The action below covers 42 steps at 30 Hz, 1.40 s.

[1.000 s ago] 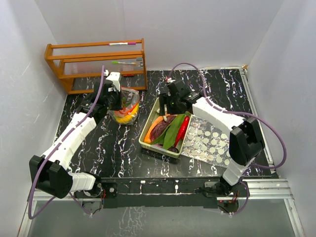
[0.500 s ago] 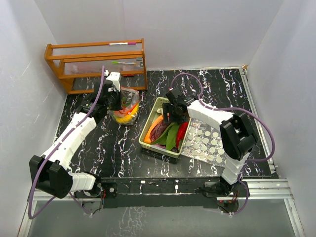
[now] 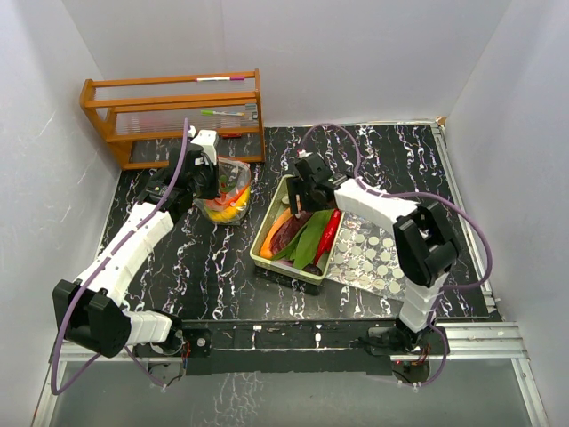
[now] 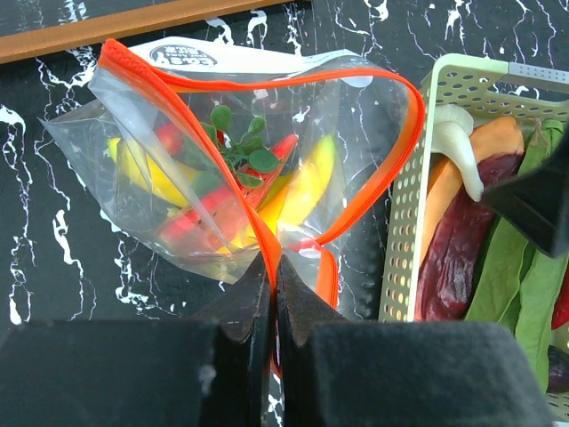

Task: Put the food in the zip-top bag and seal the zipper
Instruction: Pick up the fake vegetable from the bin.

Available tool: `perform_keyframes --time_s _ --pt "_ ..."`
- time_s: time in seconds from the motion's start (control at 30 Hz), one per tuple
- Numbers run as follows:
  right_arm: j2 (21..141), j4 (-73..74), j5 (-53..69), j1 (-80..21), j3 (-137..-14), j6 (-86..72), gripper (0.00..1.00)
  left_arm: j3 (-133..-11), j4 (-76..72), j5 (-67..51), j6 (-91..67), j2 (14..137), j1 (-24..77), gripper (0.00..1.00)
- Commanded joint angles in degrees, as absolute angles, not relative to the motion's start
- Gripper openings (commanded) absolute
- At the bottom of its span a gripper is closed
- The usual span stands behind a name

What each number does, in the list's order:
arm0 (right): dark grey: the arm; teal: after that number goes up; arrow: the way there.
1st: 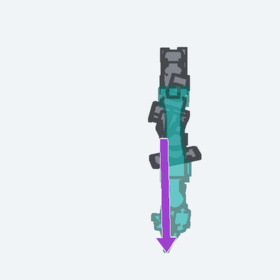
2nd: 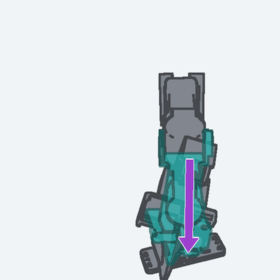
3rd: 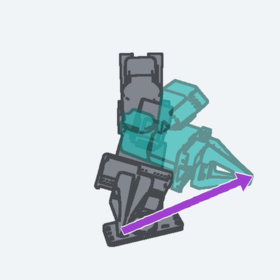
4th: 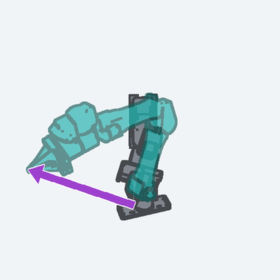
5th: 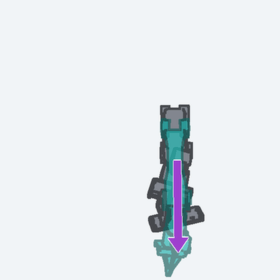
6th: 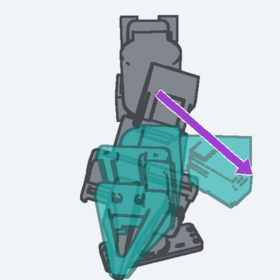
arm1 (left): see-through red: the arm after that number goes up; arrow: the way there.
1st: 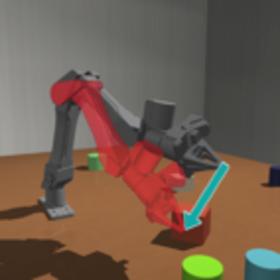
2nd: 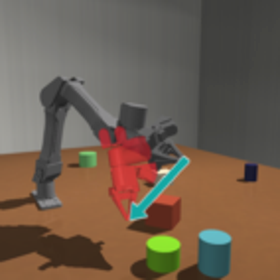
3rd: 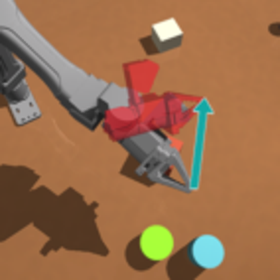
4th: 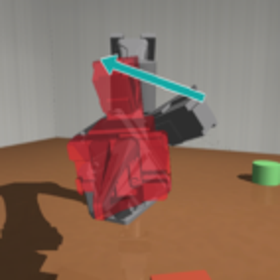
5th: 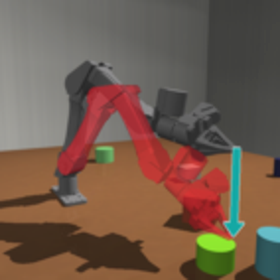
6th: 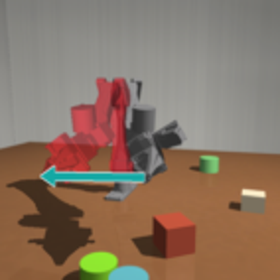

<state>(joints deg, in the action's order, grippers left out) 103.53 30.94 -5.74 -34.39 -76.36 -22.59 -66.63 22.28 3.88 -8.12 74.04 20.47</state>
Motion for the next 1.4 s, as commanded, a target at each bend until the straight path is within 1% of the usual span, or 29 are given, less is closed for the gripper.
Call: perform_keyframes --time_s 0.0,0.1,0.3,0.43,0.53,0.6,0.73,0.83,0.93,0.97,1.0,1.03,1.07,1.1,1.23,1.37 --pt "109.19 24.11 -8.77 -34.58 -82.48 -20.74 0.72 -66.61 21.68 3.58 -8.00 72.78 20.66 0.00" --pt "111.28 22.82 -7.98 -34.58 -84.58 -20.96 0.67 -66.71 22.09 4.08 -7.95 72.52 20.65 0.00" --pt "110.86 18.89 -8.34 -34.58 -82.96 -20.50 0.64 -66.10 22.01 4.18 -8.04 72.26 20.66 0.00" --pt "111.85 19.08 -7.37 -34.58 -82.41 -20.47 0.41 -65.97 21.88 3.98 -8.10 72.33 20.65 0.00" --pt "112.14 18.56 -6.90 -34.72 -80.91 -21.23 0.38 -65.71 21.84 4.00 -8.09 72.25 20.66 0.00" --pt "112.03 18.63 -6.93 -34.66 -79.89 -21.43 0.38 -65.58 21.63 3.73 -8.13 72.42 20.68 0.00" --pt "111.52 17.43 -6.14 -34.67 -77.70 -21.49 0.38 -65.61 21.39 3.23 -8.34 72.59 20.67 0.00" --pt "112.04 16.71 -5.47 -34.74 -77.58 -21.45 0.41 -65.70 21.50 2.91 -8.39 72.69 20.65 0.00" --pt "112.57 16.63 -5.83 -34.84 -77.77 -21.43 0.40 -65.74 21.62 2.77 -8.65 72.65 20.65 0.00" --pt "112.54 16.54 -6.10 -34.84 -77.55 -21.32 0.35 -65.79 21.62 2.72 -8.68 72.65 20.65 0.00" --pt "112.38 16.40 -6.30 -34.84 -77.34 -21.05 0.28 -65.89 21.74 2.65 -8.63 72.68 20.65 0.00" --pt "112.14 16.21 -6.37 -34.82 -77.07 -20.74 0.18 -65.98 21.74 2.64 -8.64 72.77 20.70 0.00" --pt "111.70 16.14 -6.31 -34.88 -76.86 -20.42 0.09 -66.08 21.71 2.64 -8.63 72.78 20.66 0.00" --pt "111.15 16.23 -6.16 -34.87 -76.70 -20.09 0.08 -66.17 21.84 2.71 -8.62 72.85 20.65 0.00" --pt "104.59 16.55 -4.92 -35.19 -75.58 -18.67 0.08 -66.57 21.67 2.51 -8.64 73.08 20.67 0.00" --pt "95.45 17.32 0.65 -35.53 -74.55 -15.93 0.08 -66.96 21.62 2.61 -8.58 73.27 20.70 0.00"
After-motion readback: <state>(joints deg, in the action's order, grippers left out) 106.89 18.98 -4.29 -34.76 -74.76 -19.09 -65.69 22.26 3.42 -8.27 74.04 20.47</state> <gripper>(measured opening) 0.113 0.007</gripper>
